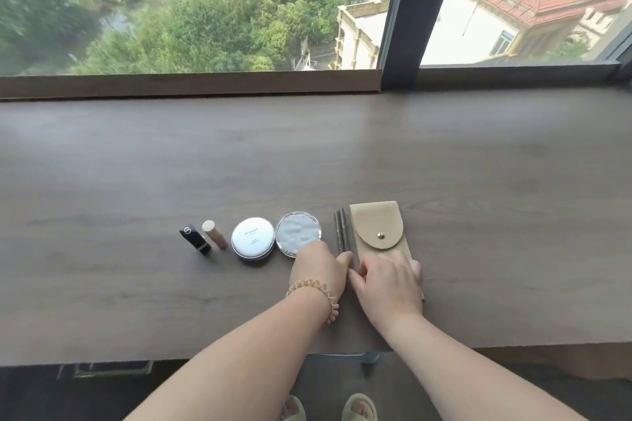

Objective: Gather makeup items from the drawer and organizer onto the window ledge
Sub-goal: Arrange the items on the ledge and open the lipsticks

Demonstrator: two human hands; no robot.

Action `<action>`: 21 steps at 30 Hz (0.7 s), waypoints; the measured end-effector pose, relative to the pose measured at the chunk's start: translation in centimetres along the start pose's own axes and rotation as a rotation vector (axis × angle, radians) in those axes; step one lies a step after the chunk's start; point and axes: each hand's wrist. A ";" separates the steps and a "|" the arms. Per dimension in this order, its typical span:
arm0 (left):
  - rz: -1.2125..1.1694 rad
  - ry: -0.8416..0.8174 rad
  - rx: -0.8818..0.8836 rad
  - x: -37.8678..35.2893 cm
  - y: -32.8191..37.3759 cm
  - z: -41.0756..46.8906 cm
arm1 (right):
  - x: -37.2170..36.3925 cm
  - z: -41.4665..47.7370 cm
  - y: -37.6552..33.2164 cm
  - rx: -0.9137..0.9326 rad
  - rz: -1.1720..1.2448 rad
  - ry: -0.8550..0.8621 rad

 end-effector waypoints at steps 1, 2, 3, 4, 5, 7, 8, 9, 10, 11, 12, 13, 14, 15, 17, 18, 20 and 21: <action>-0.003 0.003 0.005 0.0 0.2 -0.2 | 0.2 0.1 0.1 0.018 0.003 0.012; -0.010 0.008 0.007 0.1 0.3 -0.5 | 0.4 0.1 0.2 0.037 0.006 0.024; -0.025 0.021 0.013 0.2 0.4 -0.8 | 0.5 0.2 0.2 0.067 0.009 0.040; -0.042 0.039 0.017 0.5 0.5 -1.1 | 0.7 0.4 0.2 0.101 0.017 0.064; -0.060 0.056 0.016 0.9 0.6 -1.5 | 0.8 0.6 0.1 0.131 0.026 0.097; -0.101 0.096 0.007 1.9 0.4 -2.2 | 1.1 1.0 -0.7 0.190 0.050 0.159; -0.117 0.119 -0.009 2.4 0.4 -2.5 | 1.3 1.2 -1.1 0.216 0.071 0.187; -0.137 0.151 -0.020 3.1 0.1 -2.9 | 1.5 1.4 -1.9 0.256 0.092 0.206; -0.156 0.186 -0.033 3.8 -0.2 -3.4 | 1.6 1.5 -2.8 0.300 0.115 0.220; -0.175 0.221 -0.045 4.5 -0.6 -3.9 | 1.9 1.6 -3.7 0.336 0.141 0.233; -0.196 0.257 -0.053 5.2 -1.1 -4.3 | 2.0 1.8 -4.6 0.368 0.169 0.238; -0.218 0.296 -0.056 5.9 -1.8 -4.8 | 2.3 1.9 -5.6 0.398 0.194 0.240; -0.239 0.332 -0.054 6.6 -2.6 -5.2 | 2.4 2.0 -6.6 0.426 0.217 0.237; -0.253 0.371 -0.045 7.5 -3.6 -5.5 | 2.5 2.0 -7.8 0.454 0.233 0.233; -0.244 0.440 -0.009 9.2 -5.8 -5.9 | 2.4 2.1 -10.0 0.494 0.241 0.205; -0.243 0.468 0.011 10.3 -7.1 -6.1 | 2.2 2.1 -11.4 0.510 0.240 0.188; -0.251 0.493 0.041 12.0 -9.0 -6.1 | 1.8 2.1 -13.6 0.544 0.235 0.159; -0.247 0.501 0.052 13.0 -10.1 -5.9 | 1.6 2.2 -14.9 0.562 0.224 0.149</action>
Point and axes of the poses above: each hand's wrist, its own z-axis towards the middle knuckle, its own x-axis out of the back of the hand, y = z × x, and after that the axes turned 13 degrees about -y, right-handed
